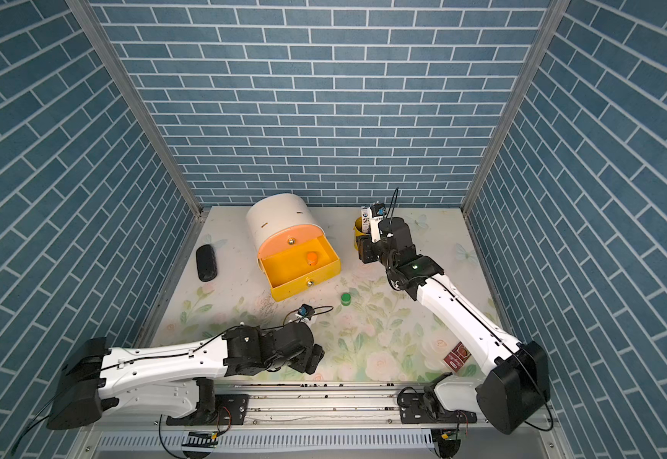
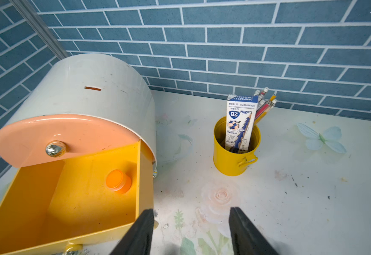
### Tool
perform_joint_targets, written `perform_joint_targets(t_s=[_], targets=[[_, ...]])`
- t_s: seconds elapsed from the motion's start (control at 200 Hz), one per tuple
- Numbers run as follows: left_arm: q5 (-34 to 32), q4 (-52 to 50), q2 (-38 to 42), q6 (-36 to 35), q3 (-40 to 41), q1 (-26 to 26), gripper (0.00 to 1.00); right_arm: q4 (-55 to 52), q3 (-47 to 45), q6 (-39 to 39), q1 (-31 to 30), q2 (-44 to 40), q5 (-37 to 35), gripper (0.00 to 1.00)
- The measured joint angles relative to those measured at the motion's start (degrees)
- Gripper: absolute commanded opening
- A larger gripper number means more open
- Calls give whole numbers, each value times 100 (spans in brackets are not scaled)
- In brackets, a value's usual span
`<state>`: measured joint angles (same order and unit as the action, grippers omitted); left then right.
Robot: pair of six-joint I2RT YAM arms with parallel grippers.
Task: Put the paint cans in the drawer according to color
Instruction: Pick up the paint can at the center of the board.
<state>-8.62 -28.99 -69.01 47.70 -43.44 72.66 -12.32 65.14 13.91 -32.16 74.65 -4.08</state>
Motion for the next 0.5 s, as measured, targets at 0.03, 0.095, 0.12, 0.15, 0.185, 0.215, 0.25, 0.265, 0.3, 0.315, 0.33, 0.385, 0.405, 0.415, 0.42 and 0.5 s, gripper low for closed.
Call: perform_joint_targets(t_s=[0.03, 0.095, 0.12, 0.15, 0.185, 0.215, 0.25, 0.265, 0.3, 0.315, 0.33, 0.385, 0.405, 0.415, 0.42, 0.5], targets=[[0, 13, 22, 103, 57, 7, 81, 2, -33, 17, 20, 0, -4, 59], [-11, 11, 28, 278, 160, 11, 80, 0, -90, 52, 50, 0, -2, 59], [-17, 9, 13, 319, 179, 11, 80, 0, -98, 76, 59, 0, -2, 59], [-33, -7, -28, 378, 181, 11, 80, 0, -101, 85, 63, 0, -2, 59], [-48, -2, -103, 426, 181, 11, 80, 2, -103, 87, 72, 0, -2, 60], [-70, 4, -184, 450, 179, 11, 80, 4, -103, 92, 74, 0, -2, 60], [-85, 7, -295, 487, 179, 11, 79, 4, -103, 114, 74, 0, -2, 60], [-94, 11, -350, 494, 179, 11, 78, 4, -103, 116, 74, 0, 0, 60], [-105, 15, -481, 527, 179, 11, 76, 4, -105, 127, 74, 0, -2, 60], [-111, 15, -533, 525, 179, 11, 74, 4, -105, 129, 74, 0, -2, 60], [-116, 15, -595, 544, 179, 11, 73, 4, -105, 129, 74, 0, -2, 60], [-142, 15, -774, 549, 179, 11, 70, 4, -107, 129, 76, 0, -4, 60], [-173, 11, -835, 557, 177, 13, 70, 9, -114, 129, 79, 0, -2, 60], [-186, 4, -866, 553, 170, 13, 70, 9, -116, 129, 79, 0, -4, 60], [-190, 0, -876, 555, 168, 13, 70, 11, -120, 129, 79, 0, -4, 60], [-238, -22, -1119, 564, 142, 13, 70, 31, -170, 129, 85, 0, -7, 61]])
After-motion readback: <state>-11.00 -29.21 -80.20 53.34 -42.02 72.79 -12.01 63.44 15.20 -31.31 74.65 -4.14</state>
